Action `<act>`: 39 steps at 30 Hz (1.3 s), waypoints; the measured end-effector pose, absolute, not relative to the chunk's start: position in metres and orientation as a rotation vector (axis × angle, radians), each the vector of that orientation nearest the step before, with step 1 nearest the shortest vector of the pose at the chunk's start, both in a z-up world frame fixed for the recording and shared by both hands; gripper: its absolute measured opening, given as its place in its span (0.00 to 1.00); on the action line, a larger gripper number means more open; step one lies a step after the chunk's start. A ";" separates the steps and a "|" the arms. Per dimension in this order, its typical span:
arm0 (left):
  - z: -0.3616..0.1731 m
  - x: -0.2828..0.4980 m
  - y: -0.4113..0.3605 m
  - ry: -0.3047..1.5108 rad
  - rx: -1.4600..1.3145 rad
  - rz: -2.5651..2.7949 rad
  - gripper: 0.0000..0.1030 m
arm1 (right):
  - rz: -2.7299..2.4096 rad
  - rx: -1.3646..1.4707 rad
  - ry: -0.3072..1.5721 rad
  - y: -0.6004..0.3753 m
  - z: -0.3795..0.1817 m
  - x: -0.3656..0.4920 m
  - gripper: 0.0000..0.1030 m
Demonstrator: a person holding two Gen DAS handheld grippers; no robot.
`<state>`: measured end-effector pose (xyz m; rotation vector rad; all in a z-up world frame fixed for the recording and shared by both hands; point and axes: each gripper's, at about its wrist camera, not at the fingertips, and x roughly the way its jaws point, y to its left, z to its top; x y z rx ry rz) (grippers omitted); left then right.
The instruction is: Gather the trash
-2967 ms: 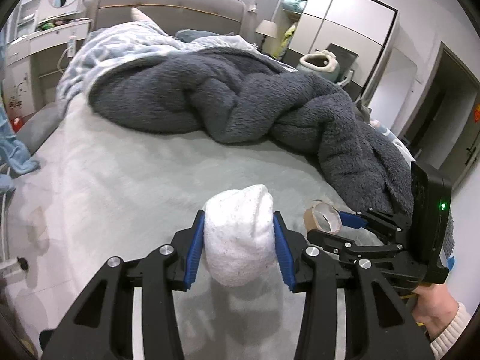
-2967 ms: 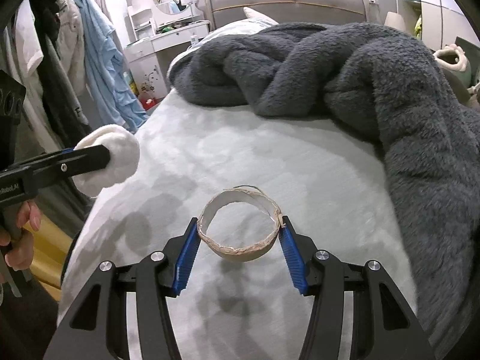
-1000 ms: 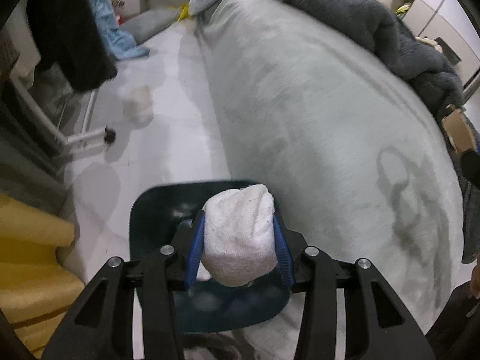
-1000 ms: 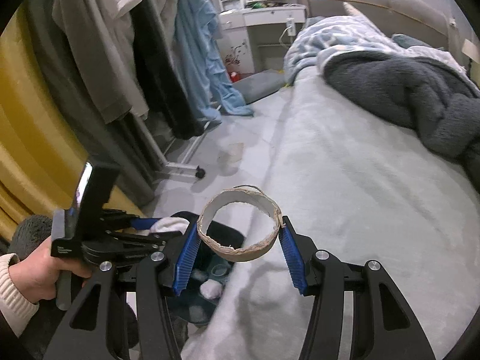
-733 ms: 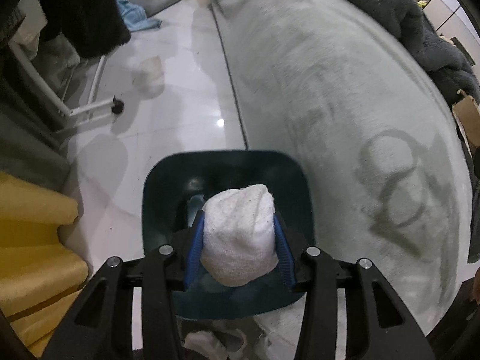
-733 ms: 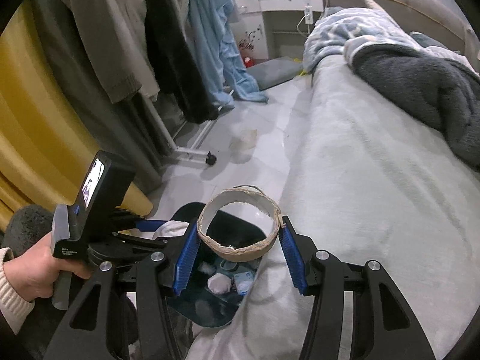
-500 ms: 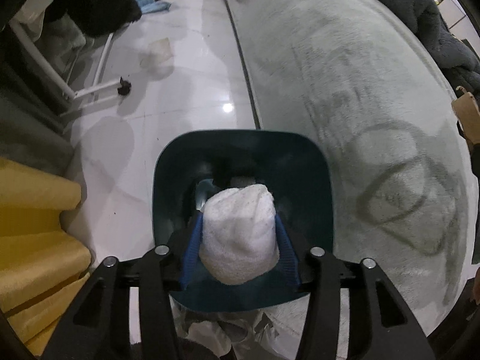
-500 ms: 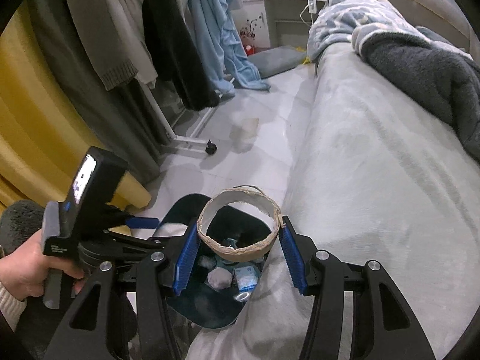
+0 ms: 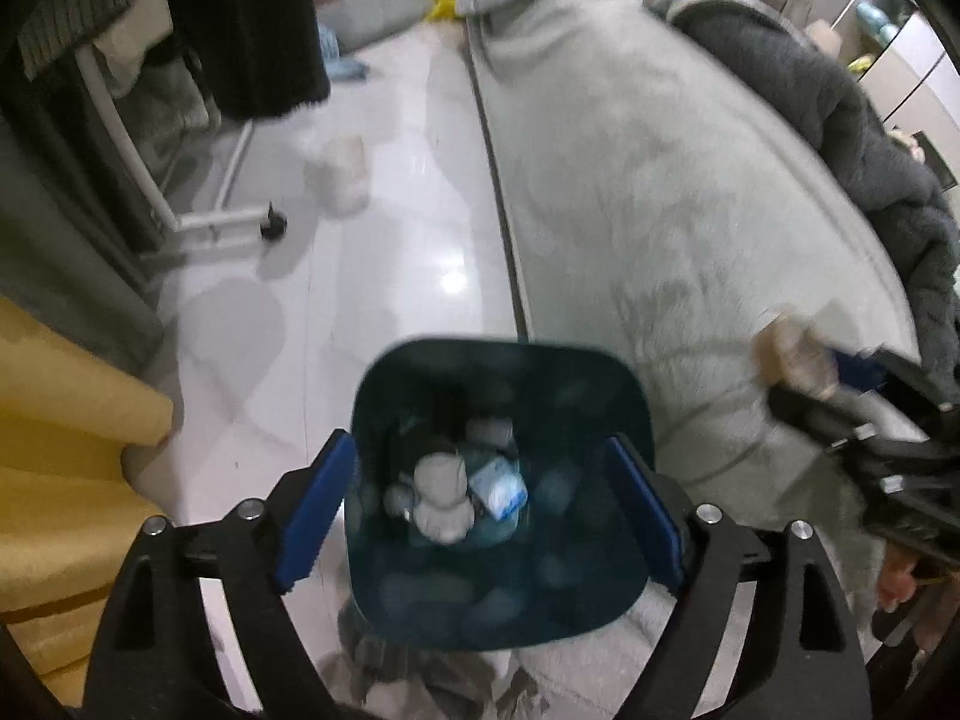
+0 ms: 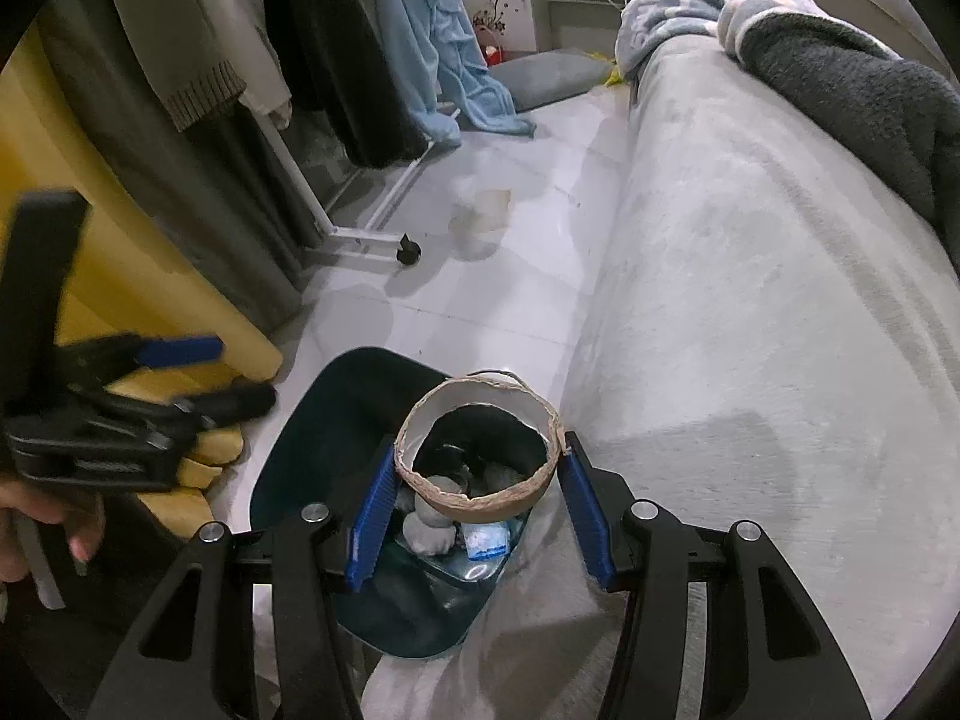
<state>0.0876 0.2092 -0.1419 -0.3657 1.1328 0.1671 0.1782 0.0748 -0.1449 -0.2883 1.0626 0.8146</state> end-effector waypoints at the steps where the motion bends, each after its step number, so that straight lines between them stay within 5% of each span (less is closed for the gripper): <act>1: -0.135 0.086 0.209 1.105 -0.357 0.172 0.84 | 0.814 -0.295 1.066 0.077 -0.147 0.177 0.52; 14: -0.056 0.070 0.195 0.775 -0.233 0.173 0.91 | 0.812 -0.351 1.097 0.090 -0.166 0.174 0.54; 21: -0.033 0.057 0.184 0.680 -0.215 0.147 0.95 | 0.833 -0.334 1.070 0.094 -0.152 0.168 0.82; 39: 0.006 0.020 0.121 0.534 -0.092 0.176 0.97 | 0.579 -0.194 0.717 -0.064 -0.039 0.144 0.97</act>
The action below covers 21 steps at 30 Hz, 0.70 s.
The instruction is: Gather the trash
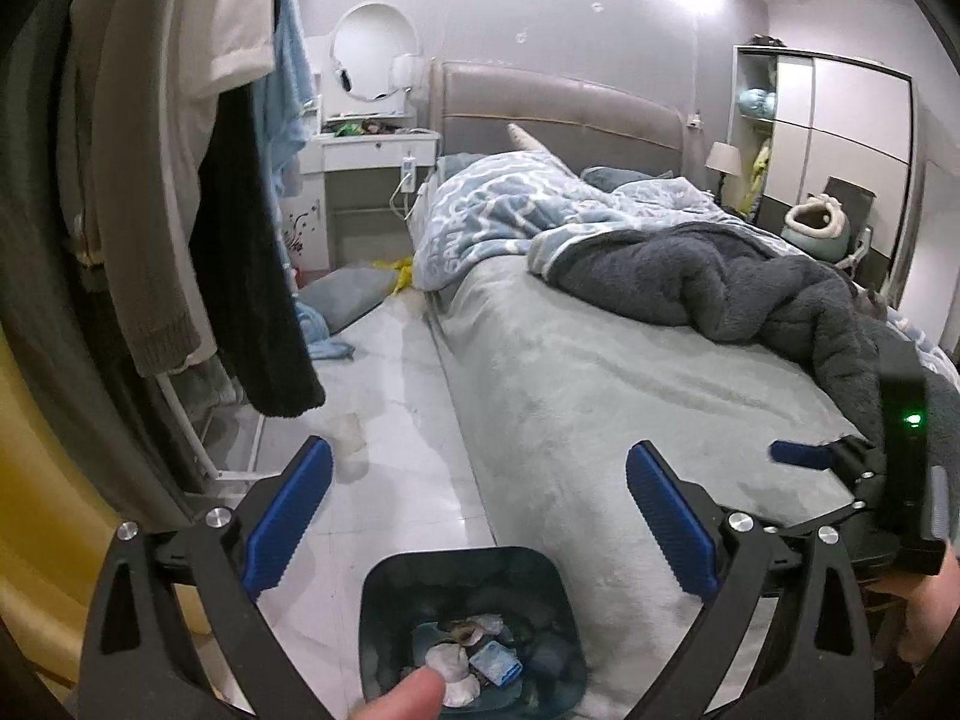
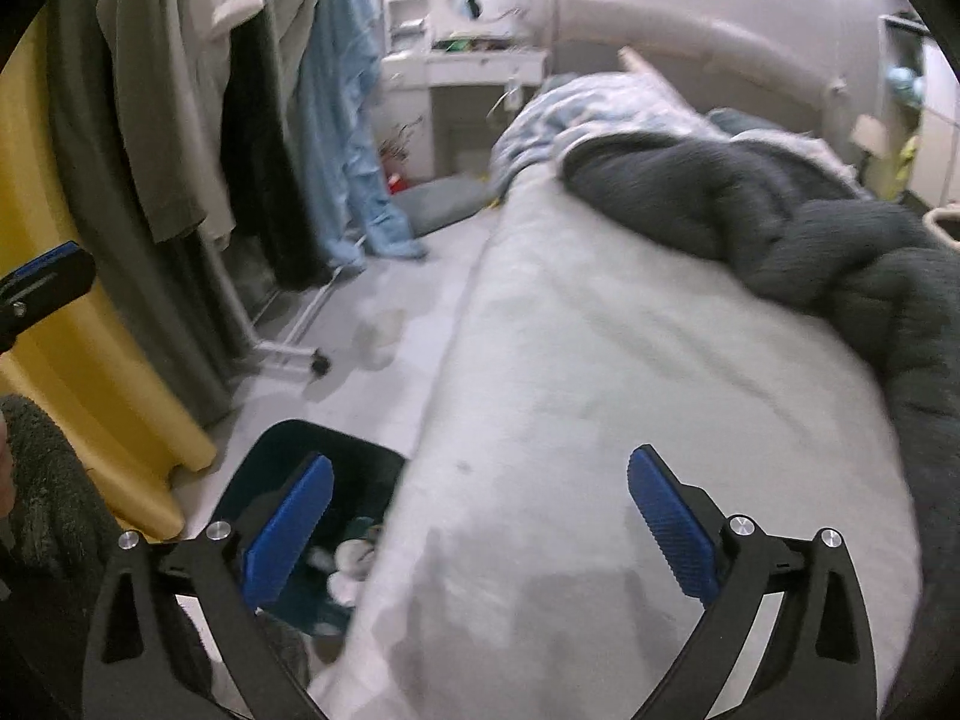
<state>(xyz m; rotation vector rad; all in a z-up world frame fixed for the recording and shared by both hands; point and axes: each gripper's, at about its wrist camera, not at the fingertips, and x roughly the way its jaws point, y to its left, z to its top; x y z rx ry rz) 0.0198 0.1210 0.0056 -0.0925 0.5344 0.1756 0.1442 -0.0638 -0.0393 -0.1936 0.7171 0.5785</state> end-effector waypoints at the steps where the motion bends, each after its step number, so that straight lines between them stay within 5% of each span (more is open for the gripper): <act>1: 0.007 0.018 0.116 0.529 -0.085 0.177 0.97 | 0.566 -0.189 0.697 -0.072 -0.034 0.140 0.97; 21: -0.004 -0.013 0.056 0.537 0.025 0.182 0.97 | 0.353 0.006 0.521 -0.167 -0.019 0.045 0.97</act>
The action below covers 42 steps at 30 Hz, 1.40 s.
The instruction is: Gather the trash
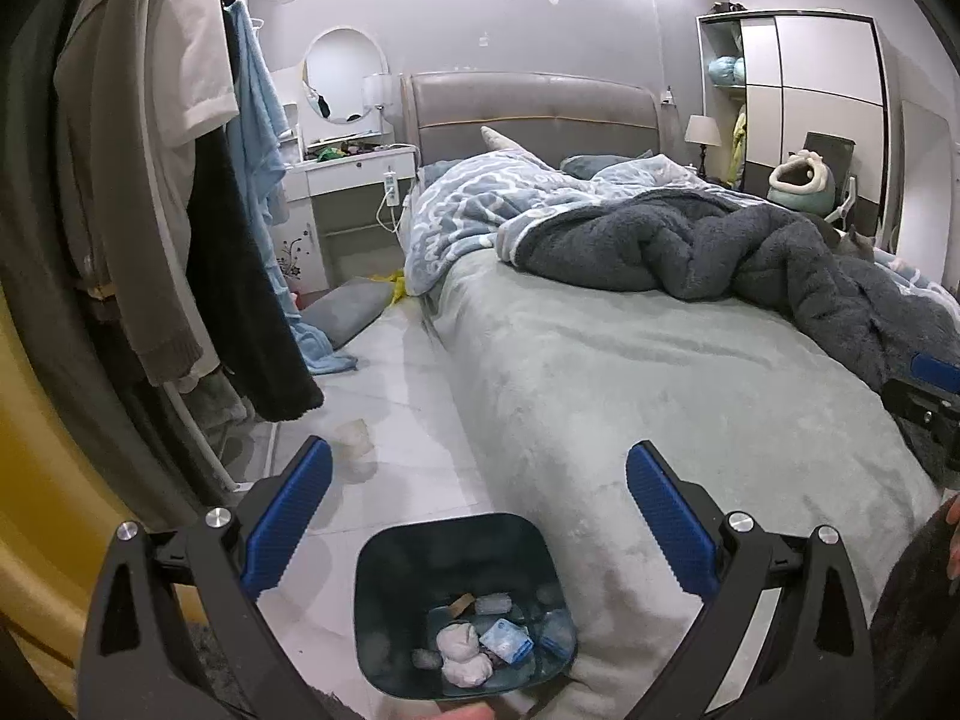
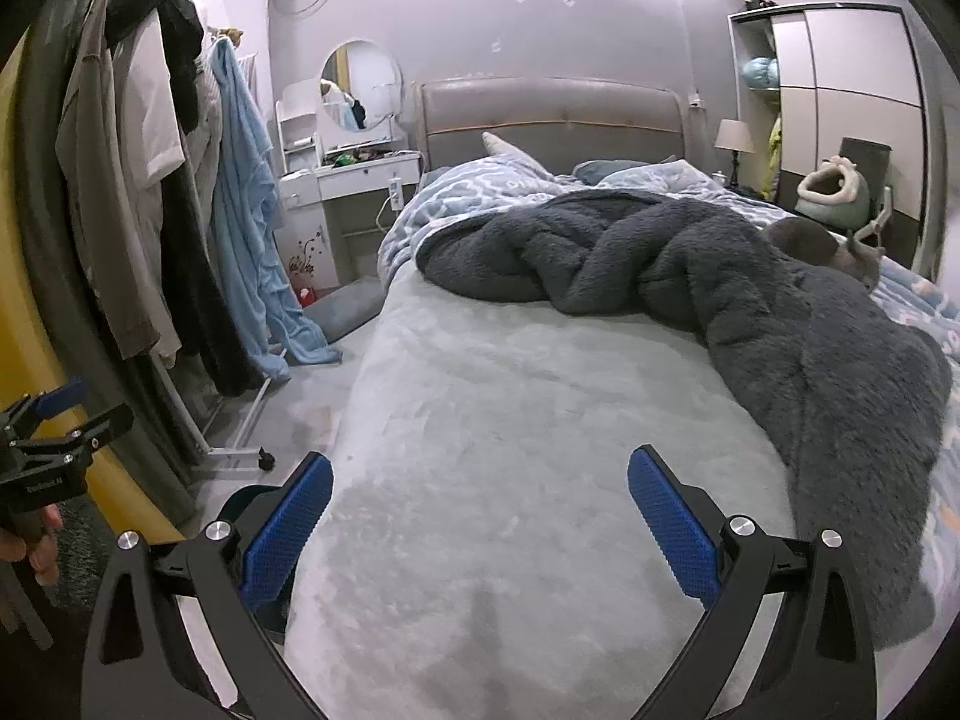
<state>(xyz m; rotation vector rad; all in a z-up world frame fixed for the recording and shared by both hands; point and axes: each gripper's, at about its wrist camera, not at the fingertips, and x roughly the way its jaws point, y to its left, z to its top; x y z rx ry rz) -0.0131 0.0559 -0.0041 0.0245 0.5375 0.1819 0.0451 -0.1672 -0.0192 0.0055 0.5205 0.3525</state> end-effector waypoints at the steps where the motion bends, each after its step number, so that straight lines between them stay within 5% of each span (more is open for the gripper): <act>1: -0.005 -0.014 0.054 0.539 0.019 0.174 0.97 | 0.349 0.005 0.517 -0.168 -0.021 0.043 0.97; 42: -0.024 -0.014 0.051 0.594 -0.022 0.149 0.97 | 0.367 -0.019 0.503 -0.164 -0.032 0.026 0.97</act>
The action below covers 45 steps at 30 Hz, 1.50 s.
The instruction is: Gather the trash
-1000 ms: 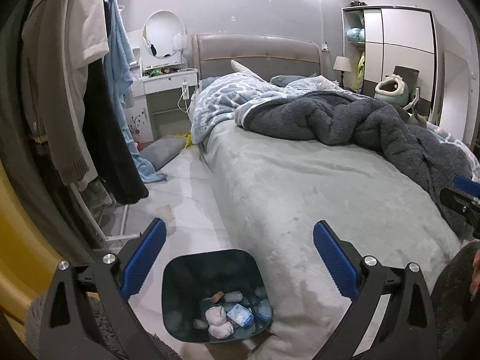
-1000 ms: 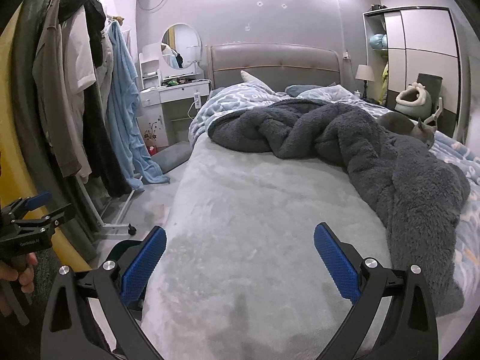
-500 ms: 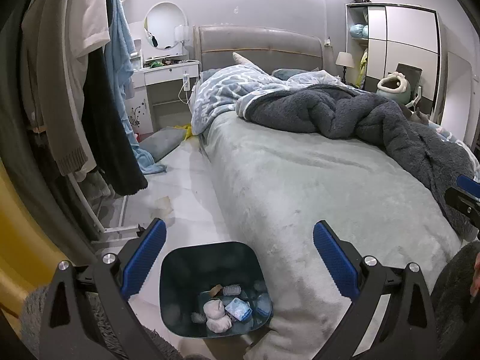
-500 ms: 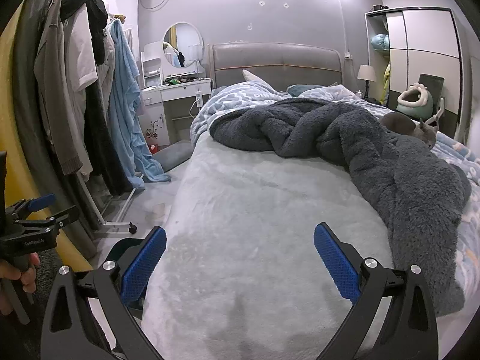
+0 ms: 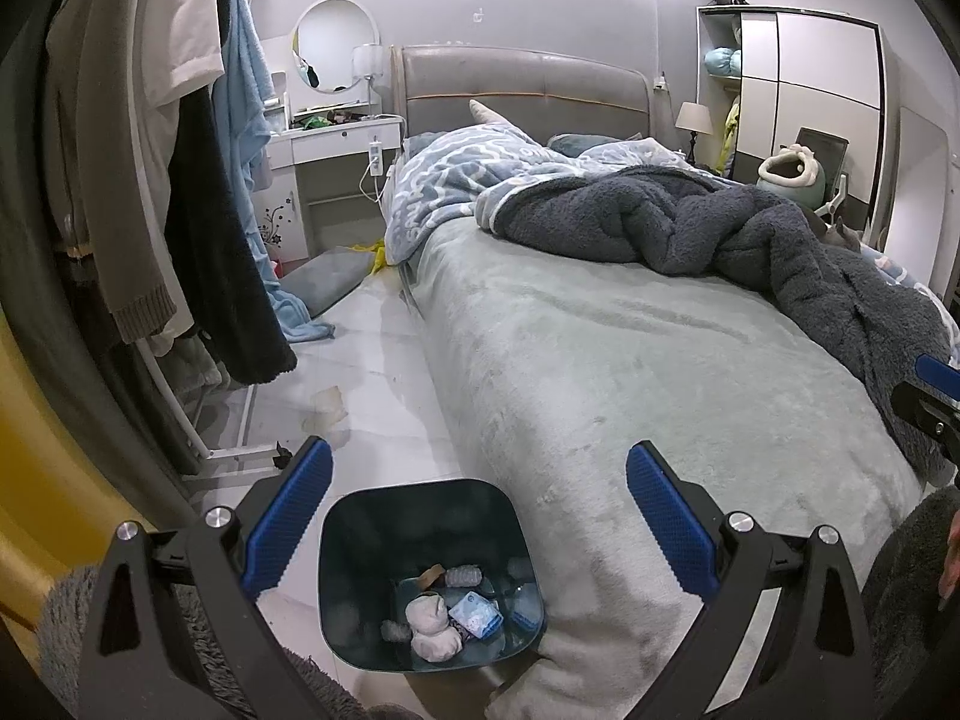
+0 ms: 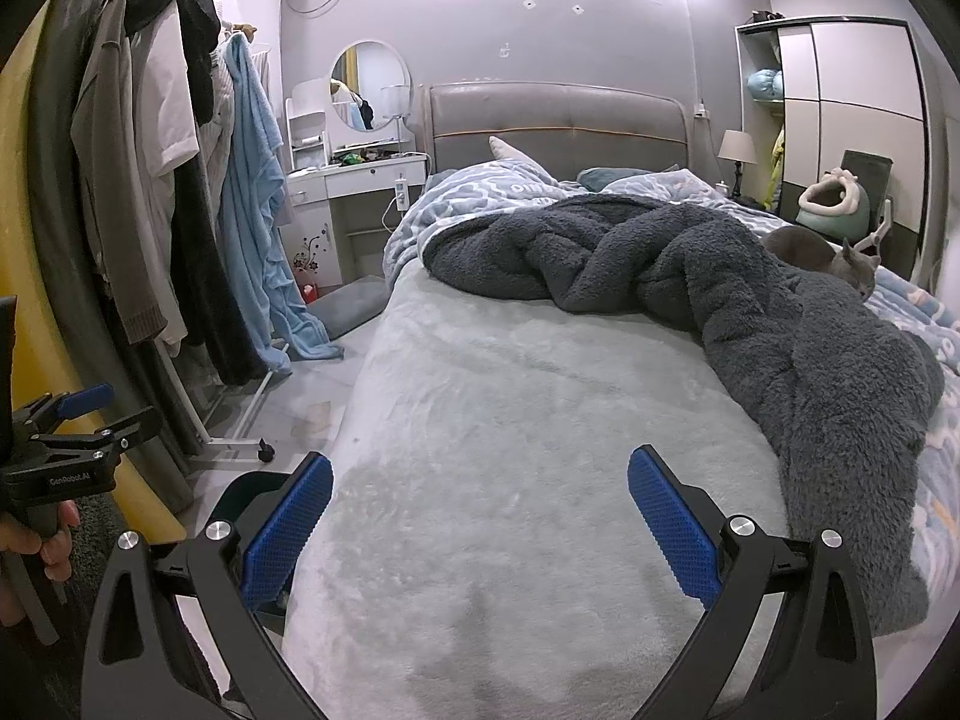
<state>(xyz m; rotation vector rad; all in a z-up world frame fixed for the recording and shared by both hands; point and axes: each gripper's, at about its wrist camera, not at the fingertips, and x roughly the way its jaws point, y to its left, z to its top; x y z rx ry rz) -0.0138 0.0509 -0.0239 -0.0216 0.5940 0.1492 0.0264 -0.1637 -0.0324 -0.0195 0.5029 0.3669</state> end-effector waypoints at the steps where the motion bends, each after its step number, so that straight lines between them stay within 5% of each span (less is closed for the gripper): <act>1: -0.023 -0.014 0.051 0.594 -0.022 0.150 0.97 | 0.367 -0.019 0.503 -0.164 -0.032 0.026 0.97; 45: -0.026 -0.014 0.054 0.598 -0.024 0.151 0.97 | 0.366 -0.020 0.503 -0.163 -0.032 0.026 0.97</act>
